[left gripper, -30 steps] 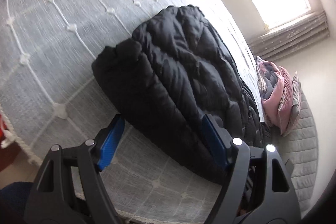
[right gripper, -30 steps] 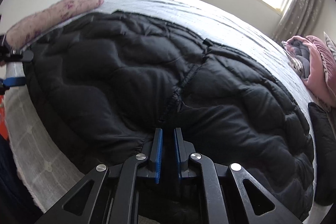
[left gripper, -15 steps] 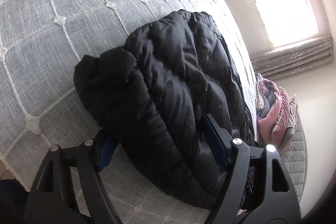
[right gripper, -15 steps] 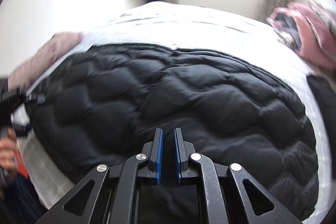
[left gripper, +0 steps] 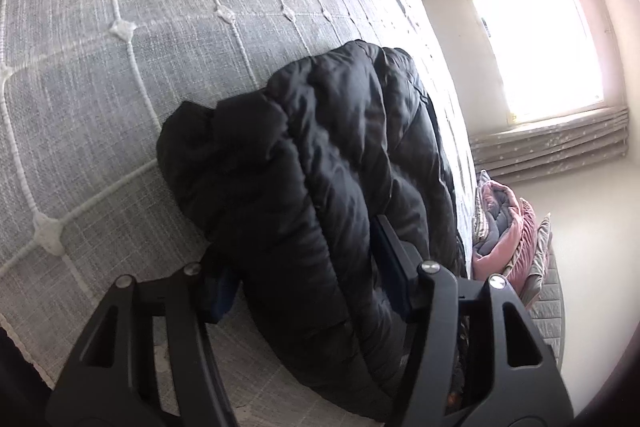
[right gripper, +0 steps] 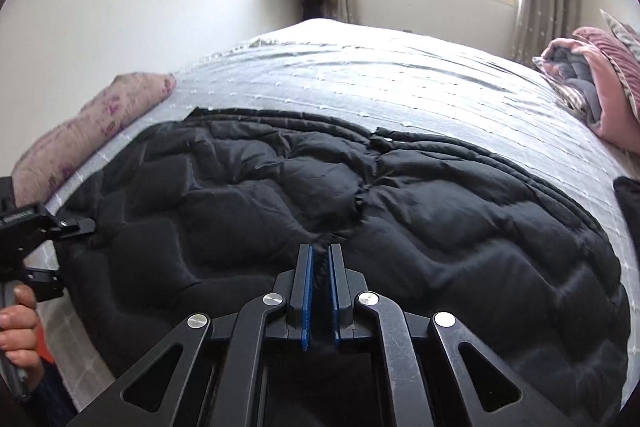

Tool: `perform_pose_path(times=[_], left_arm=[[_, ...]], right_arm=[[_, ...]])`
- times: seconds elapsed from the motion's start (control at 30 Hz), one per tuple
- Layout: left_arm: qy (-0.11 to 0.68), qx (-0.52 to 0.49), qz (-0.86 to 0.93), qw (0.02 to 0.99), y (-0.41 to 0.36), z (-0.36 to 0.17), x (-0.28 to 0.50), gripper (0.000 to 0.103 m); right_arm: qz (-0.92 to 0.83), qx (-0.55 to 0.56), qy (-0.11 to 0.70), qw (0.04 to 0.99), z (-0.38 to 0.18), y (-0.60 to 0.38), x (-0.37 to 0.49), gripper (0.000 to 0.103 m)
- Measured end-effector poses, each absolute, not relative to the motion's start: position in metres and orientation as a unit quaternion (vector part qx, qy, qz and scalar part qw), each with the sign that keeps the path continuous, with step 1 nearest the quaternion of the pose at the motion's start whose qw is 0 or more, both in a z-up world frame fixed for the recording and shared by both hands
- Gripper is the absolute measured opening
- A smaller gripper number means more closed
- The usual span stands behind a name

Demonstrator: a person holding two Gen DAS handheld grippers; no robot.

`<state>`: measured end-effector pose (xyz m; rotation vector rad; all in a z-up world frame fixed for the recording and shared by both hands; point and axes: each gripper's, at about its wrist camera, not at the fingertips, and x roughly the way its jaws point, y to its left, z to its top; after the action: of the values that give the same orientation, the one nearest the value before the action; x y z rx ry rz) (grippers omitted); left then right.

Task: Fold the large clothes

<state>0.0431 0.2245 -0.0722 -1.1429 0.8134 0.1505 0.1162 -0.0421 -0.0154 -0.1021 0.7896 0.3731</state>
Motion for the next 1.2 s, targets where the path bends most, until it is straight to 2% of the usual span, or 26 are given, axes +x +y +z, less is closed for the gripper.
perform_pose_path(times=[0.17,0.33,0.37,0.4,0.47,0.6,0.73,0.87,0.93,1.07,1.2], left_arm=[[0.387,-0.503,0.045,0.772,0.227,-0.071,0.054,0.066],[0.383,-0.525,0.039,0.76,0.237,-0.077,0.057,0.066],[0.38,-0.524,0.041,0.761,0.237,-0.076,0.057,0.06],[0.373,-0.517,0.043,0.769,0.236,-0.073,0.055,0.047],[0.359,-0.492,0.04,0.792,0.229,-0.061,0.055,0.033],[0.307,-0.445,0.022,0.841,0.211,-0.026,0.045,0.022],[0.257,-0.355,0.007,0.899,0.177,0.019,0.036,0.02],[0.226,-0.285,-0.01,0.931,0.153,0.052,0.033,0.02],[0.218,-0.271,-0.015,0.937,0.148,0.06,0.034,0.019],[0.202,-0.24,-0.035,0.949,0.136,0.076,0.04,0.018],[0.185,-0.176,-0.065,0.965,0.102,0.096,0.038,0.018]], right_arm=[[0.15,-0.052,0.42,0.893,-0.044,-0.035,0.139,0.006],[0.164,-0.05,0.429,0.887,-0.057,-0.031,0.137,0.006],[0.165,-0.048,0.428,0.887,-0.058,-0.031,0.137,0.006],[0.165,-0.043,0.428,0.888,-0.058,-0.032,0.136,0.006],[0.166,-0.036,0.426,0.889,-0.06,-0.033,0.137,0.006],[0.163,-0.044,0.415,0.894,-0.066,-0.03,0.134,0.007],[0.17,-0.027,0.42,0.891,-0.067,-0.036,0.133,0.008],[0.192,0.072,0.451,0.868,-0.046,-0.075,0.14,0.009],[0.183,0.114,0.438,0.873,-0.029,-0.105,0.134,0.013],[0.14,0.154,0.415,0.886,-0.003,-0.173,0.124,0.014],[0.083,0.198,0.405,0.889,-0.002,-0.236,0.115,0.015]])
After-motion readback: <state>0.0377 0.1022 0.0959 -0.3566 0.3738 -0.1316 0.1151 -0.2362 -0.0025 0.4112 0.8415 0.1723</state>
